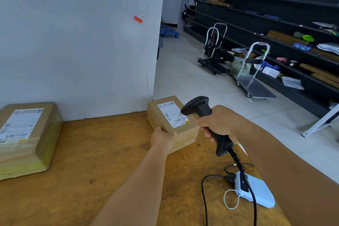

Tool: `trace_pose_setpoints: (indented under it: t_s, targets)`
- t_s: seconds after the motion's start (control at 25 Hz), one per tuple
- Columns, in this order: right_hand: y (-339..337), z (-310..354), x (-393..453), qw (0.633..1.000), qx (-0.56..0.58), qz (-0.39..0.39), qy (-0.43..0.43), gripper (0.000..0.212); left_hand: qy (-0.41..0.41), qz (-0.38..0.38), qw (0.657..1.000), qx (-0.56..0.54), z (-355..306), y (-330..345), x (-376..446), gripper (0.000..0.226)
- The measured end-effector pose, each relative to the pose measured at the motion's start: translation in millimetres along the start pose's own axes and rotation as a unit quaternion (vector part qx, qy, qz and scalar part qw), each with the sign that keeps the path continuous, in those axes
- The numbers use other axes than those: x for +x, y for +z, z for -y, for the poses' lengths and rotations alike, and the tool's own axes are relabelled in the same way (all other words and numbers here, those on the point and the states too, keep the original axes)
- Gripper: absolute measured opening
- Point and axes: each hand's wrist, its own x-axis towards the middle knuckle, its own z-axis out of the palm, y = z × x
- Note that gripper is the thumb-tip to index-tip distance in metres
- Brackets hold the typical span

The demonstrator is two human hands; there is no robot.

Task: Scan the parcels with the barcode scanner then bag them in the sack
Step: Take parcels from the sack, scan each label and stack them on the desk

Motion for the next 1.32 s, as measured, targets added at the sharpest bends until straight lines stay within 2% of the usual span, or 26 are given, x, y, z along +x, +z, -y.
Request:
trace_pose_setpoints:
  t_s: [0.2, 0.32, 0.44, 0.6, 0.84, 1.0, 1.16, 1.32]
  targets:
    - [-5, 2, -2, 1.000, 0.009, 0.012, -0.003, 0.008, 0.010, -0.003, 1.000, 0.026, 0, 1, -6, 0.049]
    - [4, -12, 17, 0.997, 0.060, -0.046, -0.014, 0.009, 0.009, 0.011, 1.000, 0.009, 4, -4, -9, 0.046]
    - [21, -28, 39, 0.989, 0.062, -0.130, -0.043, 0.017, -0.018, 0.040, 0.998, -0.051, 9, -16, -15, 0.043]
    - [54, -37, 58, 0.989, 0.076, -0.115, -0.051, 0.032, -0.056, 0.068, 0.989, -0.116, 20, -31, -8, 0.046]
    - [79, -33, 35, 0.980, 0.092, -0.140, -0.111, 0.027, -0.084, 0.031, 0.961, -0.261, 39, -56, -37, 0.054]
    - [97, -38, -10, 0.976, 0.129, -0.092, -0.148, 0.025, -0.048, -0.030, 0.945, -0.323, 62, -79, -82, 0.047]
    - [124, -51, -74, 0.964, 0.160, -0.011, -0.213, 0.013, -0.015, -0.140, 0.918, -0.370, 102, -101, -166, 0.042]
    - [157, -71, -154, 0.945, 0.177, 0.107, -0.252, 0.012, -0.017, -0.262, 0.876, -0.405, 160, -121, -270, 0.065]
